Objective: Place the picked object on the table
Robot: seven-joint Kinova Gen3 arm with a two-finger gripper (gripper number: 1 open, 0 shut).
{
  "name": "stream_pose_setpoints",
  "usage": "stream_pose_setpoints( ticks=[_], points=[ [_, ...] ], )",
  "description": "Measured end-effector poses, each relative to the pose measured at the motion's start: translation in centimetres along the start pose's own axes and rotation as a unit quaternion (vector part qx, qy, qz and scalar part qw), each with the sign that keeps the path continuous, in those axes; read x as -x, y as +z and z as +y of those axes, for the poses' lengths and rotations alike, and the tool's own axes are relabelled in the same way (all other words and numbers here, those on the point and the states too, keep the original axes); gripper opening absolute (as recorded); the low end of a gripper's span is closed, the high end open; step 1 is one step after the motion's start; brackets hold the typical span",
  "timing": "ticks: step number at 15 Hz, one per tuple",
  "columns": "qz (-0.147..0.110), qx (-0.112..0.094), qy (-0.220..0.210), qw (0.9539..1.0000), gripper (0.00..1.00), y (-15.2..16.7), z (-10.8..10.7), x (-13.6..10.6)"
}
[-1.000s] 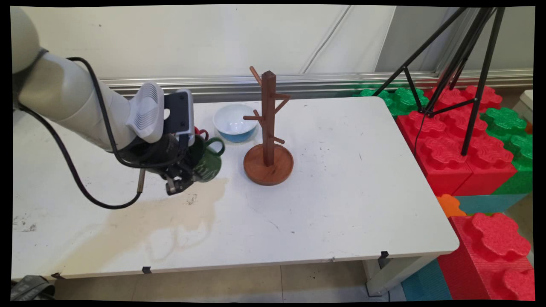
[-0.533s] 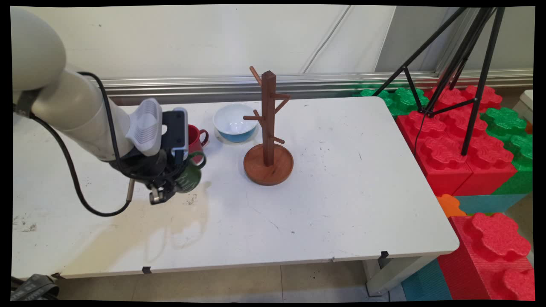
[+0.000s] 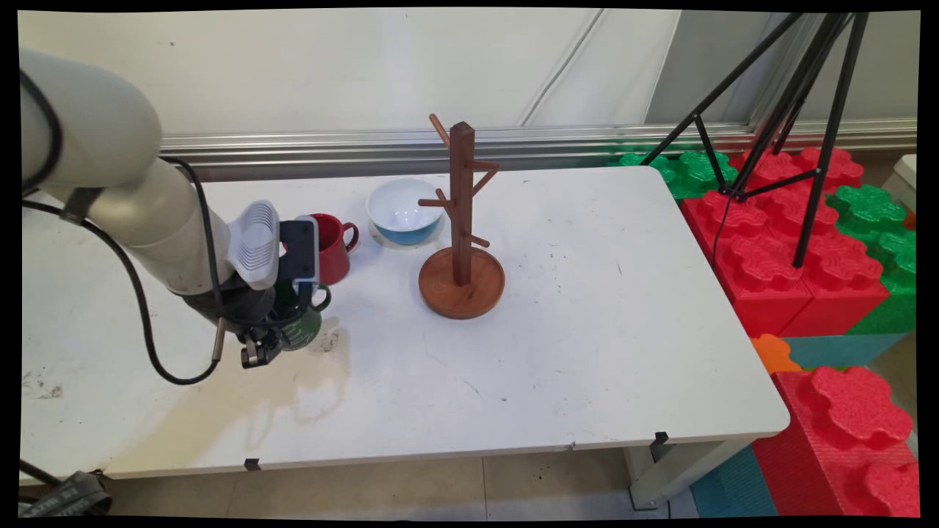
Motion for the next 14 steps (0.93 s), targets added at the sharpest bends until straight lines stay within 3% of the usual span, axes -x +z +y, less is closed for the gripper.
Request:
stream_pose_setpoints(
  ticks=[14],
  points=[
    [-0.033, 0.026, -0.011, 0.9991, 0.00, 4.1, -1.1, 0.8]
  ],
)
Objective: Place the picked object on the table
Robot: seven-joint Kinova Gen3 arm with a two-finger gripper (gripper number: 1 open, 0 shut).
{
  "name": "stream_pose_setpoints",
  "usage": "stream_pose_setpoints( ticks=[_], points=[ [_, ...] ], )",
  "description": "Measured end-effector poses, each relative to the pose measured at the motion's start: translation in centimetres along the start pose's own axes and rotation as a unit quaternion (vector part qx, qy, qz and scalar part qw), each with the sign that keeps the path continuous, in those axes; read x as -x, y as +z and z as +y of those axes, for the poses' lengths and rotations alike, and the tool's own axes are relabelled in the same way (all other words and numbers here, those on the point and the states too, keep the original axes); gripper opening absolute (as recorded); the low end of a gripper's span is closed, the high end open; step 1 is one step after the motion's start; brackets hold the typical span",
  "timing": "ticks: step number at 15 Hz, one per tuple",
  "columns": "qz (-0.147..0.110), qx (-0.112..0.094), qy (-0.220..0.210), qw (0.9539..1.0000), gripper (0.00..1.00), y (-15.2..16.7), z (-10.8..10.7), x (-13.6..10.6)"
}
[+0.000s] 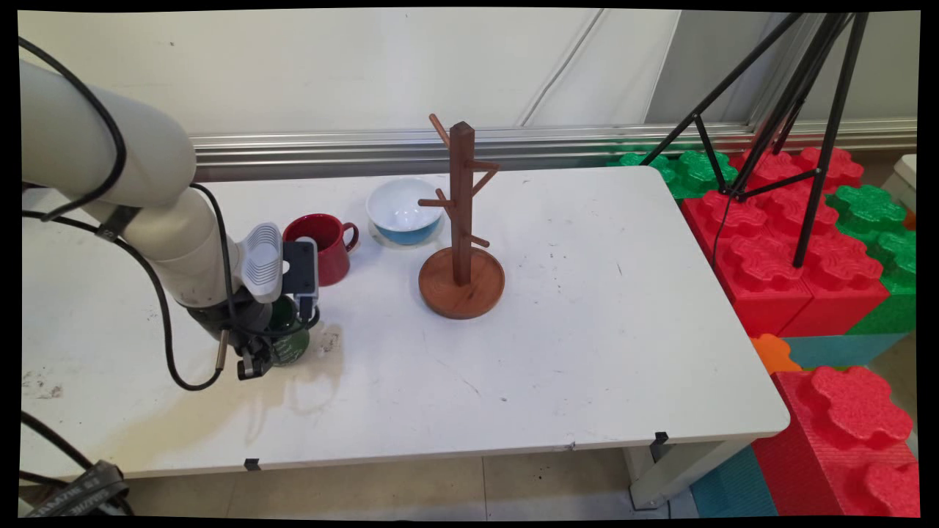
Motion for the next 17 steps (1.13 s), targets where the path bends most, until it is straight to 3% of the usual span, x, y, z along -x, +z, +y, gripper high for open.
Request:
stream_pose_setpoints(
  ticks=[10, 11, 17],
  points=[
    [-0.003, 0.008, -0.001, 1.0000, 0.00, 1.4, -0.2, 0.6],
    [-0.003, 0.009, -0.001, 1.0000, 1.00, 1.5, -0.2, 0.6],
    [0.005, 0.009, 0.001, 1.0000, 1.00, 1.8, -0.1, 0.7]
  ],
)
